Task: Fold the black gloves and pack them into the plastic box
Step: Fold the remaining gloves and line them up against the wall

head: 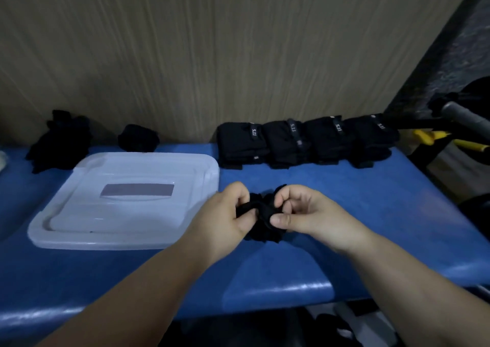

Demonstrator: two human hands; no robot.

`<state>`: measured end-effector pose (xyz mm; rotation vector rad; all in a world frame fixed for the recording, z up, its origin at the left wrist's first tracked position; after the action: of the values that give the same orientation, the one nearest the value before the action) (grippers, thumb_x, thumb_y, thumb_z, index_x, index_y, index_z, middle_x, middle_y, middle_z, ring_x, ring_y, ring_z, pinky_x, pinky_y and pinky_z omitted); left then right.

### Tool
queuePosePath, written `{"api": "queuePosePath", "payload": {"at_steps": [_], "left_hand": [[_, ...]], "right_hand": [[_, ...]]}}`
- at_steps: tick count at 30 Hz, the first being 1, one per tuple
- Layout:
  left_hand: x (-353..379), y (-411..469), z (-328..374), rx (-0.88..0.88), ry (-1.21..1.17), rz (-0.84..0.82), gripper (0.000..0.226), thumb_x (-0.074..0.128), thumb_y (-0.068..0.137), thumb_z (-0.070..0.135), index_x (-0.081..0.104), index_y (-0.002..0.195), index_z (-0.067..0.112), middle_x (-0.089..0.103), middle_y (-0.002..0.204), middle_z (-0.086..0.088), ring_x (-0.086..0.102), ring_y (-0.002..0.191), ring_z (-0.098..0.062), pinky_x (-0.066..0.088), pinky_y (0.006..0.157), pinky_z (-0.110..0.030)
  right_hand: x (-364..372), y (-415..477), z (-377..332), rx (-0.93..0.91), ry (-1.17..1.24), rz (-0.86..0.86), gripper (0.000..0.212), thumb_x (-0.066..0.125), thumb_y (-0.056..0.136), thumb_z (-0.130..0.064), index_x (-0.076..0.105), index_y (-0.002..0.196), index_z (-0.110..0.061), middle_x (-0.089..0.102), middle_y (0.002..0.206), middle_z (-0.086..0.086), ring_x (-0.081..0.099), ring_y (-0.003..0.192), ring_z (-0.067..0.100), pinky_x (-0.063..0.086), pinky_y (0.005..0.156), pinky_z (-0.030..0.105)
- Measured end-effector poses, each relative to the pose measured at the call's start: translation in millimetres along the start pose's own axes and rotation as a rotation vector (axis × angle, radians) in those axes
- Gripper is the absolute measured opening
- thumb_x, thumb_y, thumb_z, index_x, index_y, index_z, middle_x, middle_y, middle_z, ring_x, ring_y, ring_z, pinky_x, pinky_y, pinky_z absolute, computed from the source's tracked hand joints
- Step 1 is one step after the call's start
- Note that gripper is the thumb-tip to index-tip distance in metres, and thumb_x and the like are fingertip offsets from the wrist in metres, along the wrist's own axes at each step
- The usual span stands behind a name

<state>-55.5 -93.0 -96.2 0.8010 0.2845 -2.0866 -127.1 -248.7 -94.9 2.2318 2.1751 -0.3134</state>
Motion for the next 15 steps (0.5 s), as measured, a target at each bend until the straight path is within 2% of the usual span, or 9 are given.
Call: {"api": "queuePosePath", "payload": {"at_steps": [4,6,8,12,15], "left_hand": [[10.2,5.2,1.9,-0.068,-0.024,0.011,0.029,0.061,0.085,0.024,0.037,0.070,0.020,0.044,0.058,0.003,0.039,0.053,-0.013,0.037,0.054,-0.031],[14.3,7.3,1.3,-0.113,-0.080,-0.009,0.030,0.061,0.085,0.023,0.037,0.067,0.023,0.049,0.062,-0.004,0.053,0.060,-0.026,0.047,0.062,-0.044],[16.9,7.5,3.3,-0.135,-0.097,0.000,0.031,0.062,0.085,0.021,0.036,0.067,0.023,0.054,0.066,-0.007,0.062,0.073,-0.037,0.048,0.069,-0.051],[21.1,5.0,10.6,-0.115,-0.129,0.035,0.034,0.065,0.083,0.020,0.035,0.066,0.023,0.051,0.064,-0.004,0.061,0.076,-0.040,0.048,0.065,-0.050],[24.6,2.0,13.3,-0.095,-0.216,-0.011,0.026,0.067,0.075,0.040,0.044,0.071,0.027,0.052,0.064,0.003,0.058,0.070,-0.035,0.053,0.070,-0.053]], "right_hand": [[-12.7,-4.6,1.3,-0.012,-0.106,0.067,0.026,0.083,0.071,-0.011,0.060,0.080,-0.018,0.053,0.061,-0.006,0.047,0.060,0.011,0.039,0.062,0.025],[-16.7,-6.6,-0.1,-0.020,-0.172,0.138,0.025,0.081,0.073,-0.006,0.059,0.077,-0.017,0.054,0.059,-0.007,0.046,0.055,0.008,0.040,0.059,0.023],[-18.4,-8.4,0.2,-0.020,-0.217,0.189,0.025,0.081,0.073,-0.008,0.058,0.073,-0.019,0.052,0.058,-0.009,0.045,0.053,0.007,0.040,0.057,0.022],[-19.6,-12.3,0.9,-0.042,-0.439,0.348,0.025,0.075,0.075,-0.018,0.053,0.066,-0.025,0.049,0.051,-0.014,0.041,0.047,0.002,0.038,0.052,0.022],[-19.1,-16.3,-2.0,-0.091,-0.603,0.476,0.022,0.067,0.078,-0.019,0.047,0.068,-0.023,0.049,0.051,-0.007,0.043,0.048,0.009,0.041,0.052,0.031]]}}
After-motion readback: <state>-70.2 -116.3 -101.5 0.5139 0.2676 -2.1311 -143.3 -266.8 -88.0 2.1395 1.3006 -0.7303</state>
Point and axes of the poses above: each hand's wrist, its own y-axis towards the middle knuckle, its own x-axis out of the palm, z = x × y, the point moved 4 cm from there along y, towards the middle knuckle
